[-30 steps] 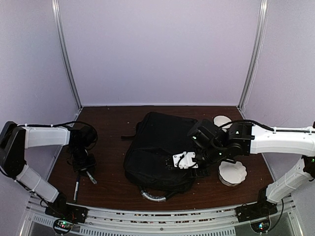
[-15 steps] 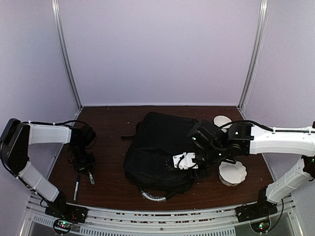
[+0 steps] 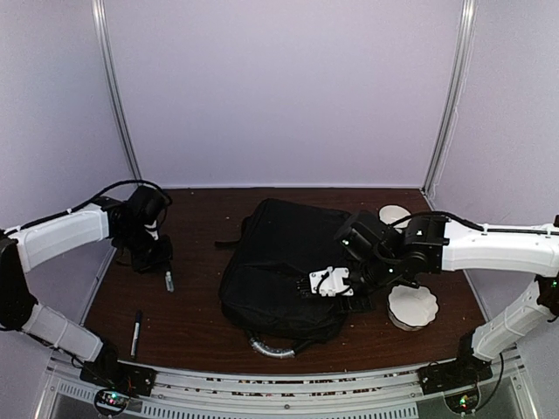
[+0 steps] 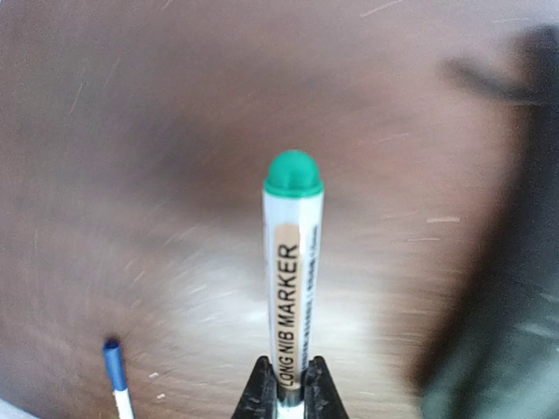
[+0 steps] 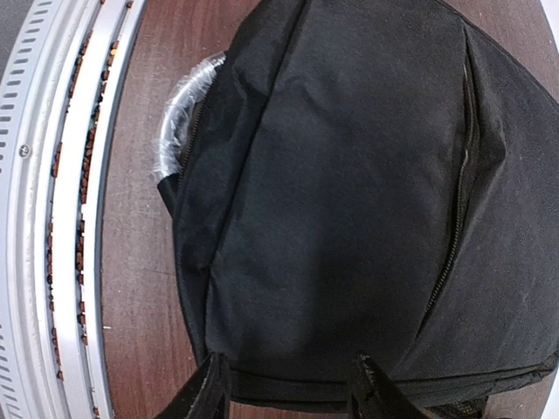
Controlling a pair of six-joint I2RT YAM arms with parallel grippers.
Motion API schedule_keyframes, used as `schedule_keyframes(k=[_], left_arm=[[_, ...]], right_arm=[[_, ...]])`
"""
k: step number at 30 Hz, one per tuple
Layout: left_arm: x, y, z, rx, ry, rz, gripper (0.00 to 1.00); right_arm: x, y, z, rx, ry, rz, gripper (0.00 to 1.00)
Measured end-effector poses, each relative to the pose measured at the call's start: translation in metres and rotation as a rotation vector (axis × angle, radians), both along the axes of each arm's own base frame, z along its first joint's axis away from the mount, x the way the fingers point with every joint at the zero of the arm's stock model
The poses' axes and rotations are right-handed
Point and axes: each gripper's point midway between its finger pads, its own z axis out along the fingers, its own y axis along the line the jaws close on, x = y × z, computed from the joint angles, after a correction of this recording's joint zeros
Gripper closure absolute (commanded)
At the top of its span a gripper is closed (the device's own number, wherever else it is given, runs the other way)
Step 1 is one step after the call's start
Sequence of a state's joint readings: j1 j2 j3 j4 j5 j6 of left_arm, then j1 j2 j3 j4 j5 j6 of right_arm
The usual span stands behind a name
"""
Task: Pack the student bag
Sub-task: Pick up the pen at the corner of the board, then pick up the lower front pocket of the student bag.
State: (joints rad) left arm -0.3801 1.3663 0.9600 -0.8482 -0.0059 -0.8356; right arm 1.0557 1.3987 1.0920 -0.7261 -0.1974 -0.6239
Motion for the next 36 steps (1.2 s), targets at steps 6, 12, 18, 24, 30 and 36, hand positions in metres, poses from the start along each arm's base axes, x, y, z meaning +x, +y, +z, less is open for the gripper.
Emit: schedule_keyframes(k=[6, 12, 18, 24, 30, 36], left_arm=[[0.026, -0.078, 0.091, -0.127, -0.296, -0.365, 1.00], [-0.007, -0.161, 0.128, -0.219, -0.475, -0.809, 1.00], [-0.036, -0.211, 0.144, -0.230, -0.599, -1.137, 1.00], [-0.020, -0.213, 0.132, -0.122, -0.613, -1.162, 1.00], [-0.010, -0.194, 0.127, -0.005, -0.612, -1.105, 1.00], [-0.021, -0.168, 0.131, 0.031, -0.640, -1.063, 1.00]], right_arm=[[0.021, -0.018, -0.002, -0.011, 0.027, -0.078, 0.53], [0.045, -0.045, 0.010, 0.030, 0.059, -0.183, 0.52], [0.077, -0.069, 0.033, 0.159, 0.123, -0.349, 0.51], [0.100, -0.055, 0.052, 0.236, 0.143, -0.409, 0.50], [0.116, 0.001, 0.038, 0.206, 0.197, -0.378, 0.51], [0.113, 0.058, 0.018, 0.151, 0.223, -0.309, 0.49]])
